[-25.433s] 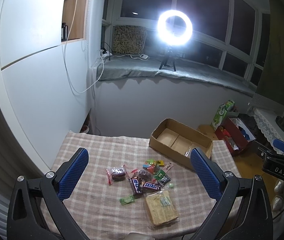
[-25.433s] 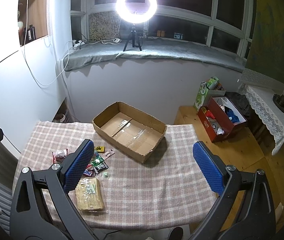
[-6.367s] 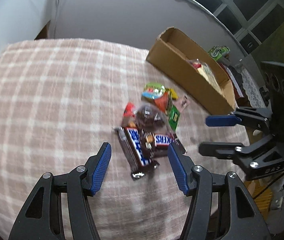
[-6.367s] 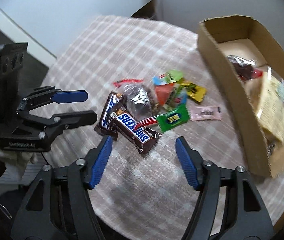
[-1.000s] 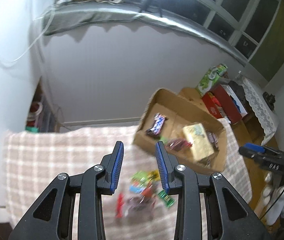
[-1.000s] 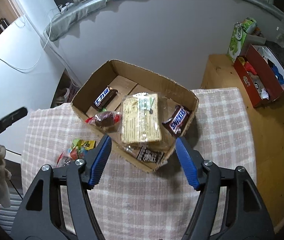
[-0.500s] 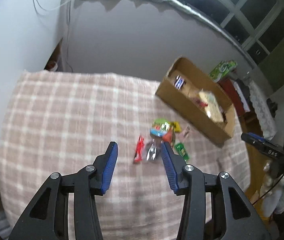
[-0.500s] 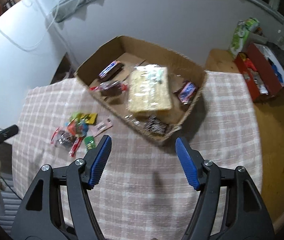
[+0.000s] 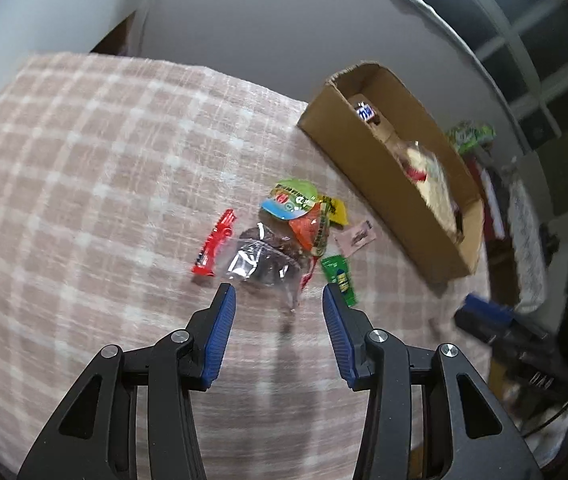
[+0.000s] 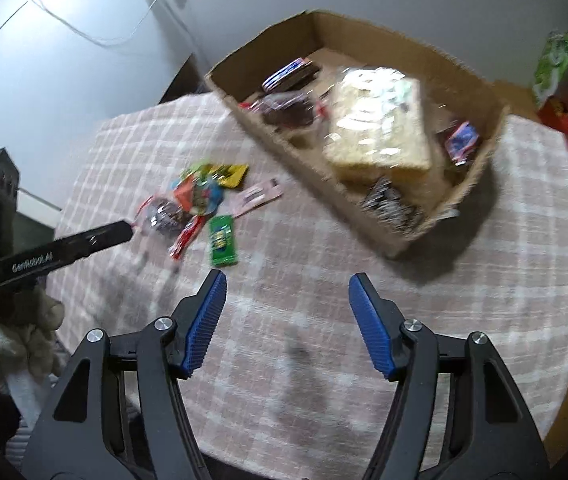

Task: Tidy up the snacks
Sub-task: 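Grasp the clear chocolate bag with the left gripper while the right gripper grasps the green candy, then carry the chocolate bag and green candy into the box and release both, then move both grippers back to the pile and close the left gripper on the jelly cup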

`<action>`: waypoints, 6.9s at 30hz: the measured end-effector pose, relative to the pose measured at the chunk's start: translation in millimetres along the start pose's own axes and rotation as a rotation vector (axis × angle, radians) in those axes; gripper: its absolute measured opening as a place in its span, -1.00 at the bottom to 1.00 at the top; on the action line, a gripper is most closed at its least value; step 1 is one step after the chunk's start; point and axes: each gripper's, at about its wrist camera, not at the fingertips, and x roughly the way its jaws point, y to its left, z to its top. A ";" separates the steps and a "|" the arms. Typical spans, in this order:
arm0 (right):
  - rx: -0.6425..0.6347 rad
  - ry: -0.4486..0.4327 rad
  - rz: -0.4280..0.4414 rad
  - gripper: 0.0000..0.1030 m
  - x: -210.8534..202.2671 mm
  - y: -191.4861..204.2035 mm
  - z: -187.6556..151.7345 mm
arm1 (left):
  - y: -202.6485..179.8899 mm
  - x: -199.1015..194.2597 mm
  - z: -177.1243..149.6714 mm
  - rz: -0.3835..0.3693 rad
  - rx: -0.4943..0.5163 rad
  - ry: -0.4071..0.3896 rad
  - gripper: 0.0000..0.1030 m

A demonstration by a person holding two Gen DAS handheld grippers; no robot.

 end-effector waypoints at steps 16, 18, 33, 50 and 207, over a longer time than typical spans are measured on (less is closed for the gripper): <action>-0.007 0.087 -0.051 0.26 65.3 40.9 8.1 | 25.2 32.5 24.9 -0.057 0.038 0.111 -0.15; -0.007 0.094 -0.055 0.26 71.6 40.7 11.2 | 24.5 35.2 27.9 -0.040 0.051 0.108 -0.10; -0.051 0.112 -0.088 0.26 96.2 56.9 23.5 | -10.0 49.7 34.0 0.107 0.156 0.071 0.07; -0.205 0.112 -0.224 0.05 115.7 88.6 27.9 | -12.4 51.9 30.6 0.159 0.286 0.049 -0.24; -0.079 0.021 -0.001 0.17 96.8 71.6 46.3 | -9.8 64.4 75.3 0.054 0.396 0.074 -0.46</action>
